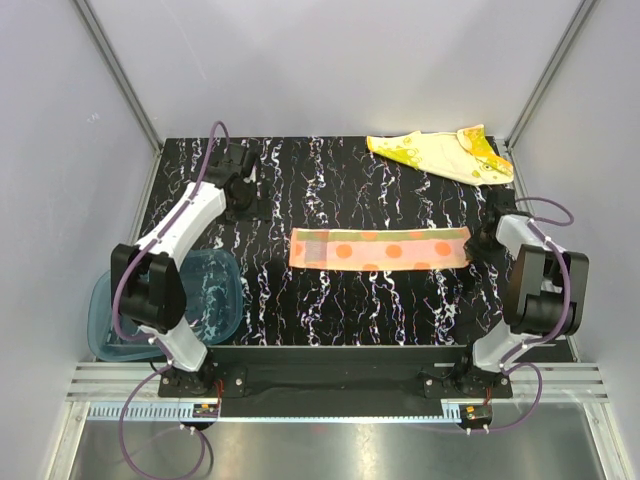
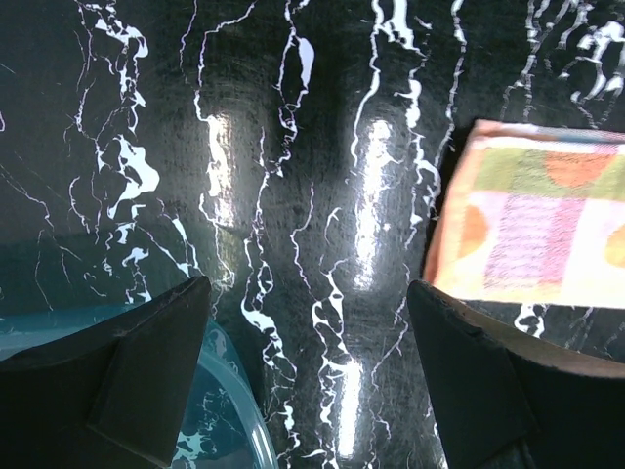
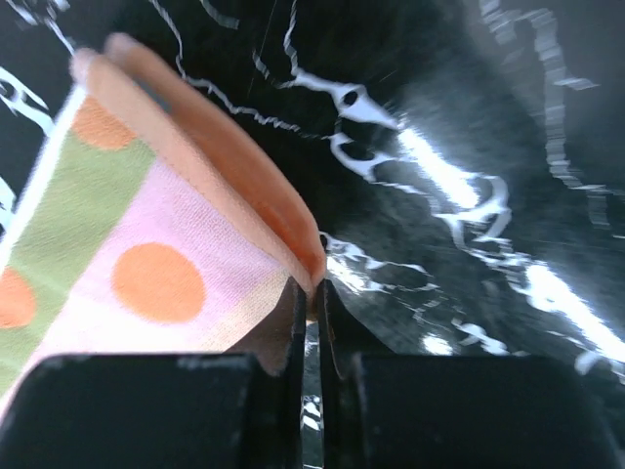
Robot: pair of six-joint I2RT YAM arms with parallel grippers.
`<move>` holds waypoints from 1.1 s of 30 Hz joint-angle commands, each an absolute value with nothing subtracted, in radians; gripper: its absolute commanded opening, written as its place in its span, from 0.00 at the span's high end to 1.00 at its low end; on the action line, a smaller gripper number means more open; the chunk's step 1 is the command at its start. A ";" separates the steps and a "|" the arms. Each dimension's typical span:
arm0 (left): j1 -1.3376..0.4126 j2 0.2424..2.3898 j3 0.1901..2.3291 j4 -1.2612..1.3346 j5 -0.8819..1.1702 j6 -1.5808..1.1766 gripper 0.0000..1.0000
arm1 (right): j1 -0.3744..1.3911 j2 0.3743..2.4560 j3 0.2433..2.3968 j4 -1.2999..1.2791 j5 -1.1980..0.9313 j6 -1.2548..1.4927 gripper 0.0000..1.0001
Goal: Roll the towels
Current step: Fold the towel
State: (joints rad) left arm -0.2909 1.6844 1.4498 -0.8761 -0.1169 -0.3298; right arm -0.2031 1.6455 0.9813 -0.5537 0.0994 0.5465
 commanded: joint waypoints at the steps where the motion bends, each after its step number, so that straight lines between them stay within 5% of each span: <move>1: -0.317 1.574 1.442 -0.867 -0.117 -0.333 0.12 | -0.206 1.546 1.067 -0.658 0.305 0.509 1.00; 7: -0.353 1.500 1.336 -0.805 -0.210 -0.327 0.12 | -0.126 1.505 1.118 -0.680 0.316 0.491 1.00; 19: -0.356 1.508 1.345 -0.825 -0.377 -0.301 0.11 | 0.395 1.529 1.342 -0.741 0.368 0.520 1.00; 33: -0.304 1.488 1.325 -0.828 -0.434 -0.314 0.11 | 0.716 1.769 1.600 -0.746 0.365 0.595 1.00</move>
